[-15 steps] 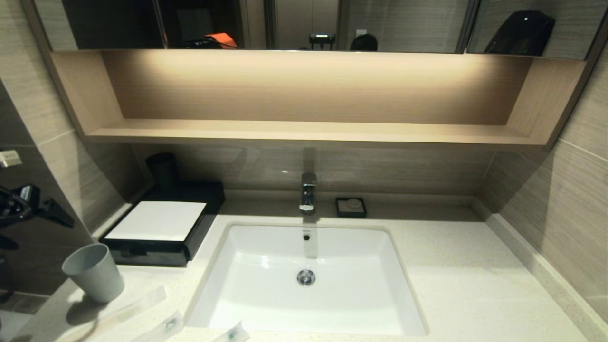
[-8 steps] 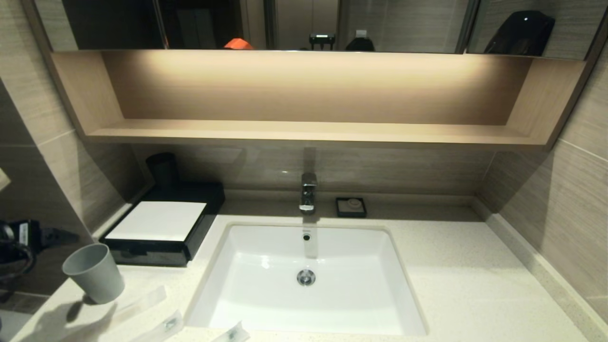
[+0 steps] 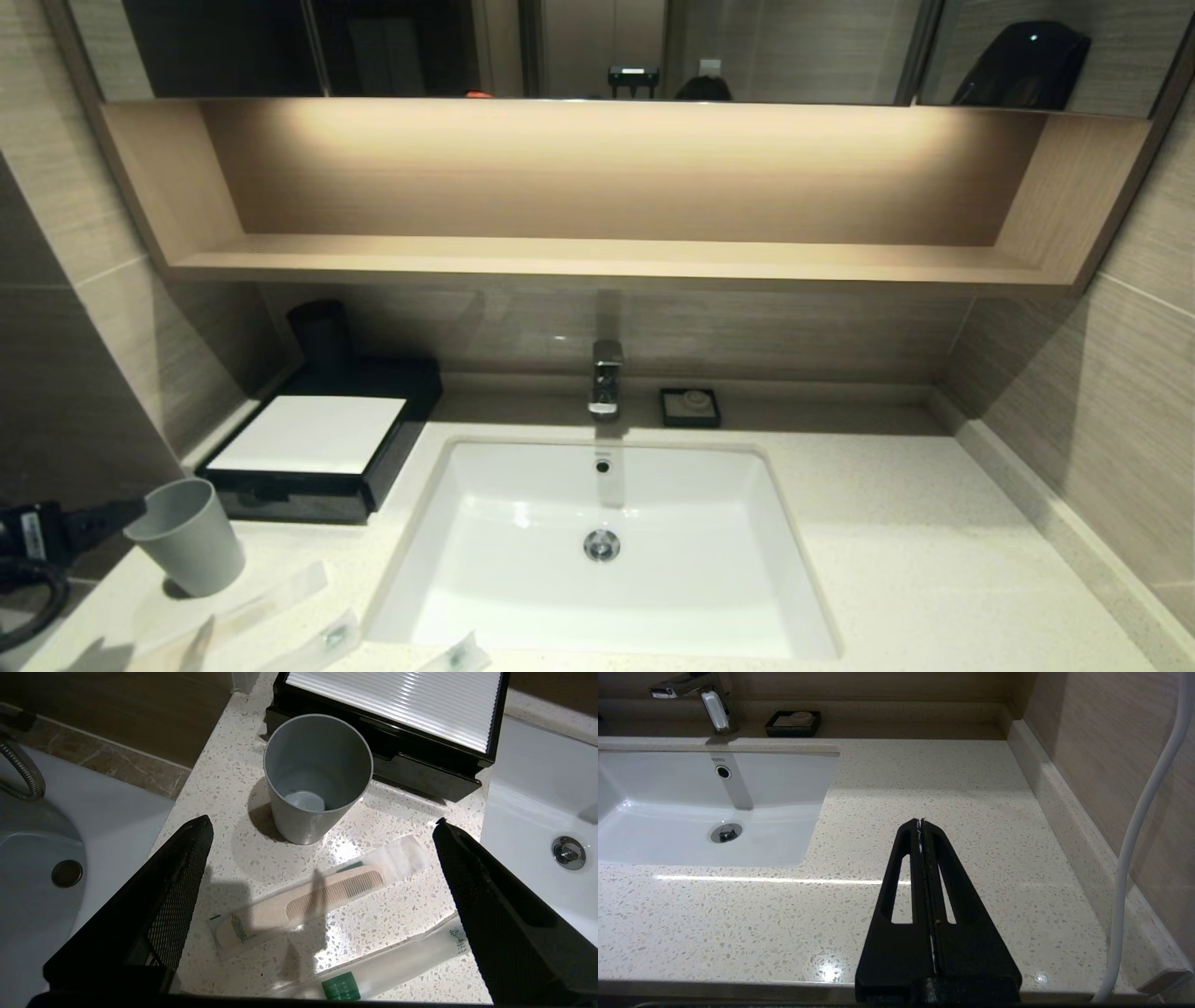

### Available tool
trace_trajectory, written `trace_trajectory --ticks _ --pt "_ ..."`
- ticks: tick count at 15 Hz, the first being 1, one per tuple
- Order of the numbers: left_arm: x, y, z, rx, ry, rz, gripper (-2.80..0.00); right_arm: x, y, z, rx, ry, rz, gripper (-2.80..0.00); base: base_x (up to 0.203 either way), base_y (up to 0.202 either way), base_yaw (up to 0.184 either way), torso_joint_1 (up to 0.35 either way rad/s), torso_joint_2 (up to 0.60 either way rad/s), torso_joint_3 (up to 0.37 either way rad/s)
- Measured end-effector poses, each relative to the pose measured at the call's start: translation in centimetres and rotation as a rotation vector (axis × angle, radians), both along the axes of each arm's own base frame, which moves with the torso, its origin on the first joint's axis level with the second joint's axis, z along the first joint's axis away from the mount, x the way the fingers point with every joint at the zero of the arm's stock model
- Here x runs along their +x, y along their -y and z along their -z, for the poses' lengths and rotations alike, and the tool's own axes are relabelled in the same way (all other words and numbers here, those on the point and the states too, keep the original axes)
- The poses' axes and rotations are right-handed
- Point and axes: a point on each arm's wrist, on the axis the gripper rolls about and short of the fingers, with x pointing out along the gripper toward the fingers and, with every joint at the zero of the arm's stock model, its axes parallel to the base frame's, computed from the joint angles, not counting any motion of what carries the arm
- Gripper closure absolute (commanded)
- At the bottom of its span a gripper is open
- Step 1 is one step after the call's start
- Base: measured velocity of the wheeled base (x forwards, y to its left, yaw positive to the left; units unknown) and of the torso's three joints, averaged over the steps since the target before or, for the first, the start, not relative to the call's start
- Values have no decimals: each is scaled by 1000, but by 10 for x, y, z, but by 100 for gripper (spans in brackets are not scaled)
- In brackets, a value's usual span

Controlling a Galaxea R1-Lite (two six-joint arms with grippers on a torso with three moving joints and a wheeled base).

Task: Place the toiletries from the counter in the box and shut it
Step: Place the cup on the table

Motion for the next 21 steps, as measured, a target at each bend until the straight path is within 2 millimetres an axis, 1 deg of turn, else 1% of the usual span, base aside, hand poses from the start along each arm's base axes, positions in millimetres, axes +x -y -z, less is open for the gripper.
trace_trajectory --ticks 4,10,21 --pt "-11 5 23 -4 -6 -8 -280 0 0 0 0 0 0 0 0 0 0 0 0 0" --pt "-14 6 48 4 -32 1 -280 0 0 0 0 0 0 0 0 0 0 0 0 0" --pt "4 -6 92 33 -2 7 -280 0 0 0 0 0 0 0 0 0 0 0 0 0"
